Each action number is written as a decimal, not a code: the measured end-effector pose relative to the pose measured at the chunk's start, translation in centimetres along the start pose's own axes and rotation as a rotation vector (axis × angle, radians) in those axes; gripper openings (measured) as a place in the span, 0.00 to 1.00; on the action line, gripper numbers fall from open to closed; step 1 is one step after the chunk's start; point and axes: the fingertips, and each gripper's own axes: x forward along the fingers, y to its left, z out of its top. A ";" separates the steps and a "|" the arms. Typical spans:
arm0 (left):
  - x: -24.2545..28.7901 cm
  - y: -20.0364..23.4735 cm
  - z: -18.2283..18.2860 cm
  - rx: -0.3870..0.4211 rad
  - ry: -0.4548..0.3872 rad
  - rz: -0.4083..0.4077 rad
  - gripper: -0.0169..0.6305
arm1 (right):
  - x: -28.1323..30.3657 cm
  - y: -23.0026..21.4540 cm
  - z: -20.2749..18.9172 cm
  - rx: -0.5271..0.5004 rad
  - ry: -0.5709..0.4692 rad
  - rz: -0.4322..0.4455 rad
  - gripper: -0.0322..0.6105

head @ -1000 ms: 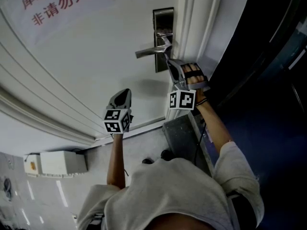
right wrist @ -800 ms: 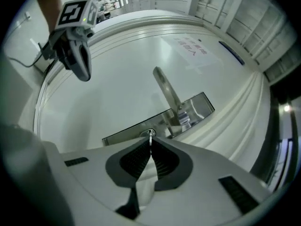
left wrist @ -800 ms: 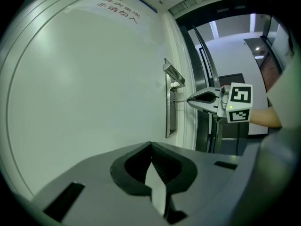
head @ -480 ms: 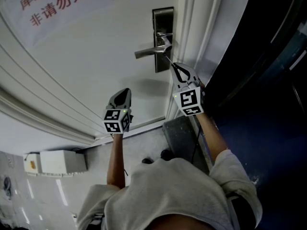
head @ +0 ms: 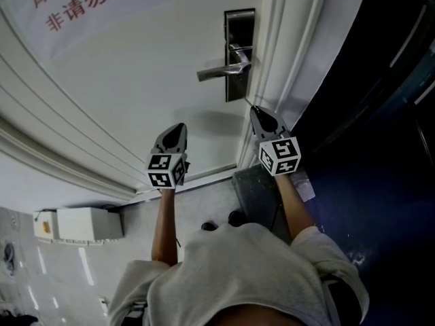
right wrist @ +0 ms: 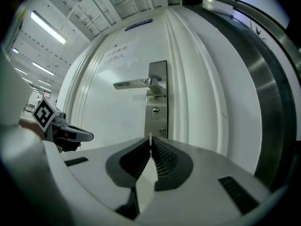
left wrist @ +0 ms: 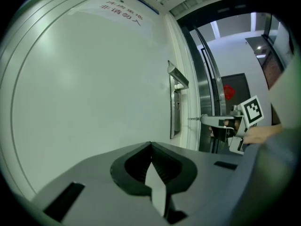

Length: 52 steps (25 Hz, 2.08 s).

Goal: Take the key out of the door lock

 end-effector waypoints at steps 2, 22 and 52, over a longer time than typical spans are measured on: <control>-0.4 0.5 -0.2 -0.003 0.001 0.013 0.05 | 0.0 0.4 -0.8 0.003 0.014 0.007 0.10; -7.7 7.2 -1.6 -0.058 -0.016 0.227 0.05 | 4.7 10.4 -2.1 -0.039 0.038 0.223 0.10; -6.7 8.5 -1.8 -0.076 -0.019 0.230 0.05 | 6.6 11.2 -3.0 -0.057 0.065 0.243 0.10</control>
